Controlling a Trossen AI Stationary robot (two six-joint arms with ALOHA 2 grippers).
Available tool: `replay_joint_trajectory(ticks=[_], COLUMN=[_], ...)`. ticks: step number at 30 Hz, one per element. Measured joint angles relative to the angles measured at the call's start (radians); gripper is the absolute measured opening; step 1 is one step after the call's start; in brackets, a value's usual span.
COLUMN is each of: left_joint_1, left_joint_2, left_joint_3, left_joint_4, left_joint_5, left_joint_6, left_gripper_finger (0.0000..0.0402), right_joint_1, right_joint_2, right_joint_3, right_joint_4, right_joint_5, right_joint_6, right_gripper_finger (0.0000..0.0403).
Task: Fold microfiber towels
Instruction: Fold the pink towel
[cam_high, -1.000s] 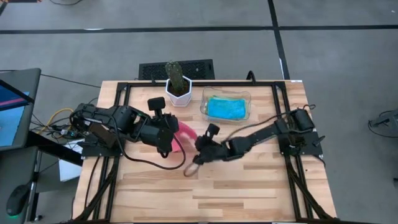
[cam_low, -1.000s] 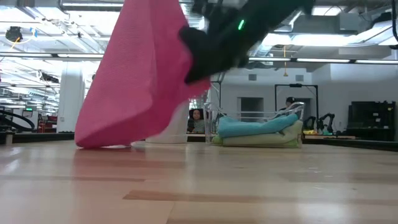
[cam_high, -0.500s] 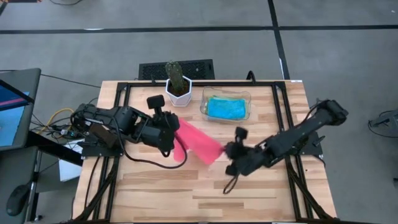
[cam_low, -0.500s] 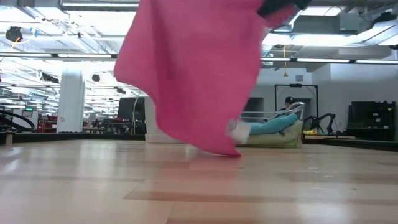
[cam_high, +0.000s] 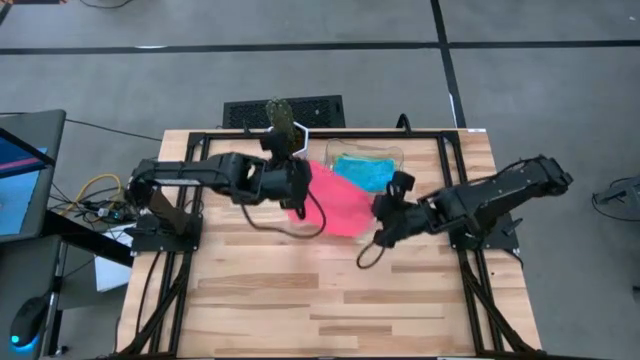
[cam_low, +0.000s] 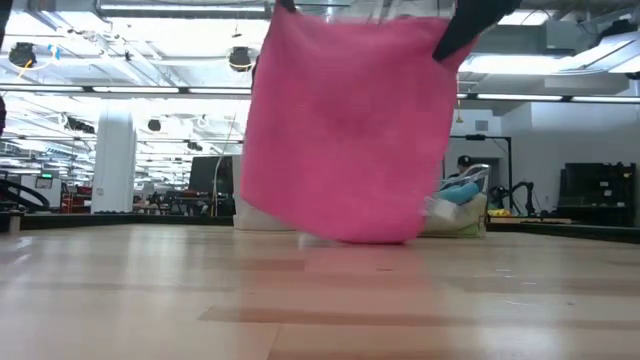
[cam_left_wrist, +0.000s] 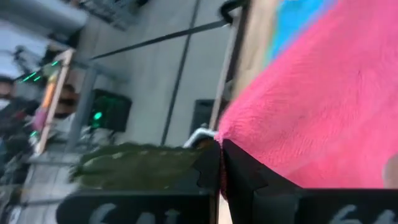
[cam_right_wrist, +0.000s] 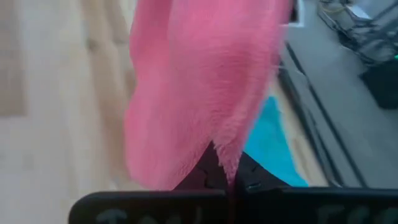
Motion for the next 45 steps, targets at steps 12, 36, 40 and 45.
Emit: replay_joint_trajectory(ticks=[12, 36, 40, 45], left_joint_1=[0.028, -0.476, -0.454, -0.361], left_joint_2=[-0.008, 0.000, 0.000, 0.001], left_joint_3=[-0.011, -0.683, -0.733, -0.786], left_joint_4=[-0.006, 0.668, 0.706, 0.725], left_joint_5=[0.060, 0.254, 0.240, 0.225], left_joint_6=[-0.107, -0.640, -0.606, -0.557], left_gripper_finger=[0.0000, 0.0000, 0.0000, 0.0000], right_joint_1=[-0.027, 0.524, 0.511, 0.488], right_joint_2=[0.001, 0.451, 0.482, 0.487], right_joint_3=[0.054, -0.013, -0.012, -0.012], right_joint_4=[-0.105, 0.267, 0.259, 0.141], right_joint_5=[0.057, -0.056, -0.108, -0.131], right_joint_6=[-0.058, 0.518, 0.527, 0.564], right_gripper_finger=[0.0007, 0.0012, 0.0012, 0.0013])
